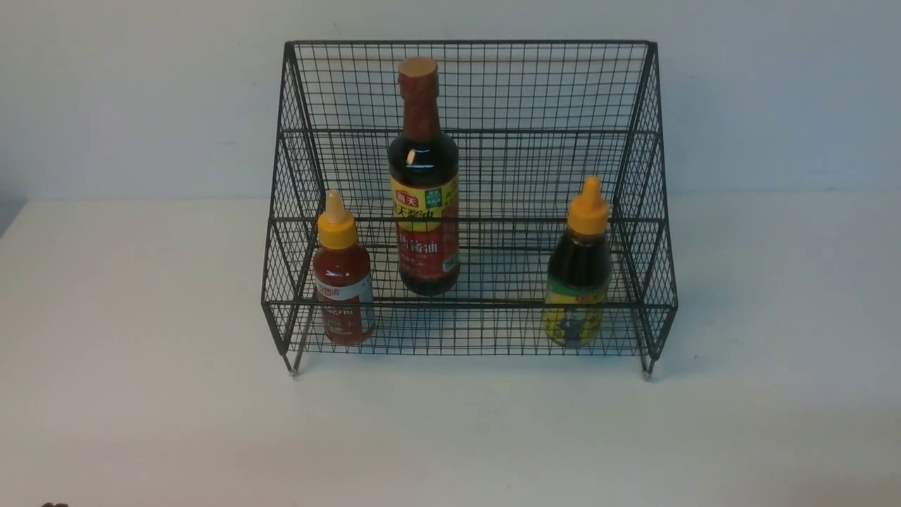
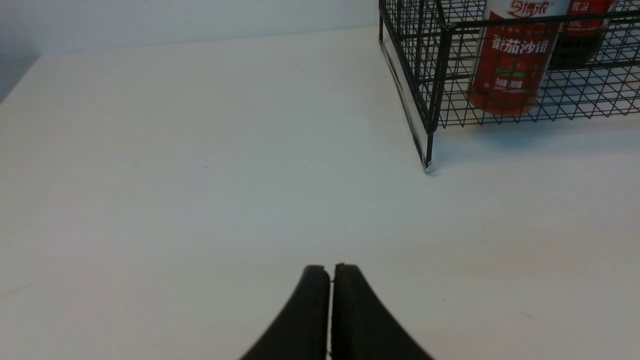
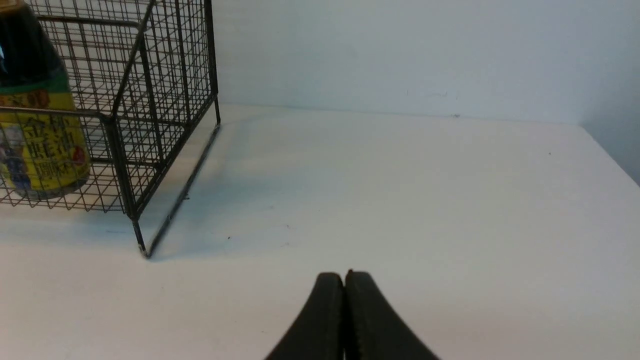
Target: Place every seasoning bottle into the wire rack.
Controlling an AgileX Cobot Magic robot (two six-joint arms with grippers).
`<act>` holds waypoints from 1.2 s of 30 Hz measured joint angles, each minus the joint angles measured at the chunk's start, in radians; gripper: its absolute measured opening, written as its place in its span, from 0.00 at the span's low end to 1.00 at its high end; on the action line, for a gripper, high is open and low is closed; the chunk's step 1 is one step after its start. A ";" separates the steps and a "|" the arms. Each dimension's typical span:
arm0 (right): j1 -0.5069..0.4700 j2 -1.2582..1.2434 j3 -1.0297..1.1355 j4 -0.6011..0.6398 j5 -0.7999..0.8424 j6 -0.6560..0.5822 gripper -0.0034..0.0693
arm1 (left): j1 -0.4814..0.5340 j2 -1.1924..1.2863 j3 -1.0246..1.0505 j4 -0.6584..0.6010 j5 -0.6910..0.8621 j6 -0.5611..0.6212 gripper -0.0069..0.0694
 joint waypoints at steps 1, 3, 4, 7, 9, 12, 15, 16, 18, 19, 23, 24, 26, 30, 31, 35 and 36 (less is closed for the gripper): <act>0.000 0.000 0.000 0.000 0.000 0.005 0.03 | 0.000 0.000 0.000 0.000 0.000 0.000 0.08; 0.000 0.000 0.000 0.000 0.000 0.015 0.03 | 0.000 0.000 0.000 0.000 0.000 0.000 0.08; 0.000 0.000 0.000 0.000 0.000 0.015 0.03 | 0.000 0.000 0.000 0.000 0.000 0.000 0.08; 0.000 0.000 0.000 0.000 0.000 0.015 0.03 | 0.000 0.000 0.000 0.000 0.000 0.000 0.08; 0.000 0.000 0.000 0.000 0.001 0.015 0.03 | 0.000 0.000 0.000 0.000 0.000 0.000 0.08; 0.000 0.000 0.000 0.000 0.001 0.015 0.03 | 0.000 0.000 0.000 0.000 0.000 0.000 0.08; 0.000 0.000 0.000 0.000 0.001 0.015 0.03 | 0.000 0.000 0.000 0.000 0.000 0.000 0.08; 0.000 0.000 0.000 0.000 0.001 0.015 0.03 | 0.000 0.000 0.000 0.000 0.000 0.000 0.08; 0.000 0.000 0.000 0.000 0.001 0.015 0.03 | 0.000 0.000 0.000 0.000 0.000 0.000 0.08; 0.000 0.000 0.000 0.000 0.001 0.015 0.03 | 0.000 0.000 0.000 0.000 0.000 0.000 0.08; 0.000 0.000 0.000 0.000 0.001 0.015 0.03 | 0.000 0.000 0.000 0.000 0.000 0.000 0.08; 0.000 0.000 0.000 0.000 0.001 0.015 0.03 | 0.000 0.000 0.000 0.000 0.000 0.000 0.08; 0.000 0.000 0.000 0.000 0.001 0.015 0.03 | 0.000 0.000 0.000 0.000 0.000 0.000 0.08; 0.000 0.000 0.000 0.000 0.001 0.015 0.03 | 0.000 0.000 0.000 0.000 0.000 0.000 0.08; 0.000 0.000 0.000 0.000 0.001 0.015 0.03 | 0.000 0.000 0.000 0.000 0.000 0.000 0.08; 0.000 0.000 0.000 0.000 0.001 0.015 0.03 | 0.000 0.000 0.000 0.000 0.000 0.000 0.08; 0.000 0.000 0.000 0.000 0.001 0.015 0.03 | 0.000 0.000 0.000 0.000 0.000 0.000 0.08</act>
